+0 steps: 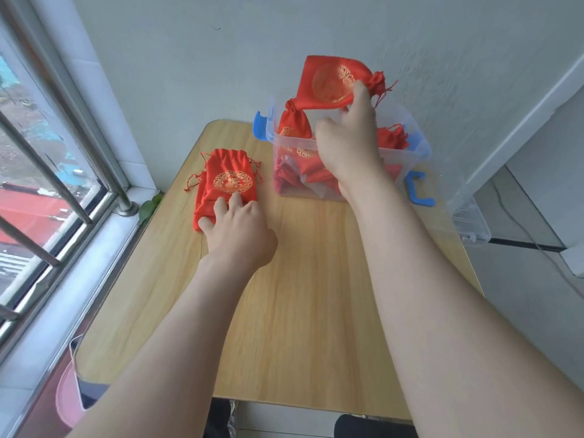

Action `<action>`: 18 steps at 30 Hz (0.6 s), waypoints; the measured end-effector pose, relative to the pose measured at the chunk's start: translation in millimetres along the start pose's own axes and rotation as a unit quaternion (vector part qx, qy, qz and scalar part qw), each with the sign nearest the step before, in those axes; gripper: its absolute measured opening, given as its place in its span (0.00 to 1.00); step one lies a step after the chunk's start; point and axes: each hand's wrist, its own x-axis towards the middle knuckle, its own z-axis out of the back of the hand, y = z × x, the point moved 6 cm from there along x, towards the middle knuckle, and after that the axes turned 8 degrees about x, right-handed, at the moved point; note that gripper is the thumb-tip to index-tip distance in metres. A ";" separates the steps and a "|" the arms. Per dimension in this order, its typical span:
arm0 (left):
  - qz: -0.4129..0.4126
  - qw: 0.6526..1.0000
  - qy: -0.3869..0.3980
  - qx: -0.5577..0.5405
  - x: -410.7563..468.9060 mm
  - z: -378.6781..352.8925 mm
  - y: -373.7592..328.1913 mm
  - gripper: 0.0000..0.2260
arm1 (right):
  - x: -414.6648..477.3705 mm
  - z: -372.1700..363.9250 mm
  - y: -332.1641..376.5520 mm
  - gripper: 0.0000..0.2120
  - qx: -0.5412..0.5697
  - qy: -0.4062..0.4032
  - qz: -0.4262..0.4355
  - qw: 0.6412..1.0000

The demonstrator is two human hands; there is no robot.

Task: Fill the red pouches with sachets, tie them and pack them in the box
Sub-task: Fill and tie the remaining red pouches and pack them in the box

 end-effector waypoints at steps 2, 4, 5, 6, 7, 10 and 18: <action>0.002 1.000 -0.019 0.020 0.1 3.8 2.4 0.05 | 3.6 -7.3 -1.5 0.33 -0.096 0.028 -0.025 0.995; 0.006 0.999 -0.033 0.027 -0.5 7.9 5.6 0.07 | 1.6 -9.5 -3.1 0.26 -0.206 0.027 -0.044 0.977; 0.006 0.999 -0.038 0.027 -1.6 9.5 5.0 0.08 | 0.1 -6.9 -6.0 0.23 -0.241 0.010 -0.058 0.969; 0.007 0.999 -0.041 0.026 -2.0 10.5 5.6 0.09 | -1.9 -5.0 -7.5 0.20 -0.260 -0.012 -0.063 0.963; 0.006 0.999 -0.045 0.024 -2.4 12.0 5.6 0.09 | -4.2 -3.3 -8.6 0.18 -0.266 -0.033 -0.061 0.962; 0.004 0.998 -0.060 0.032 -1.9 14.1 7.8 0.11 | -12.6 -2.8 -9.3 0.14 -0.262 -0.074 0.002 0.962; 0.007 0.997 -0.073 0.018 3.2 9.2 13.7 0.12 | -55.4 -24.4 -46.4 0.10 -0.187 -0.002 0.044 0.981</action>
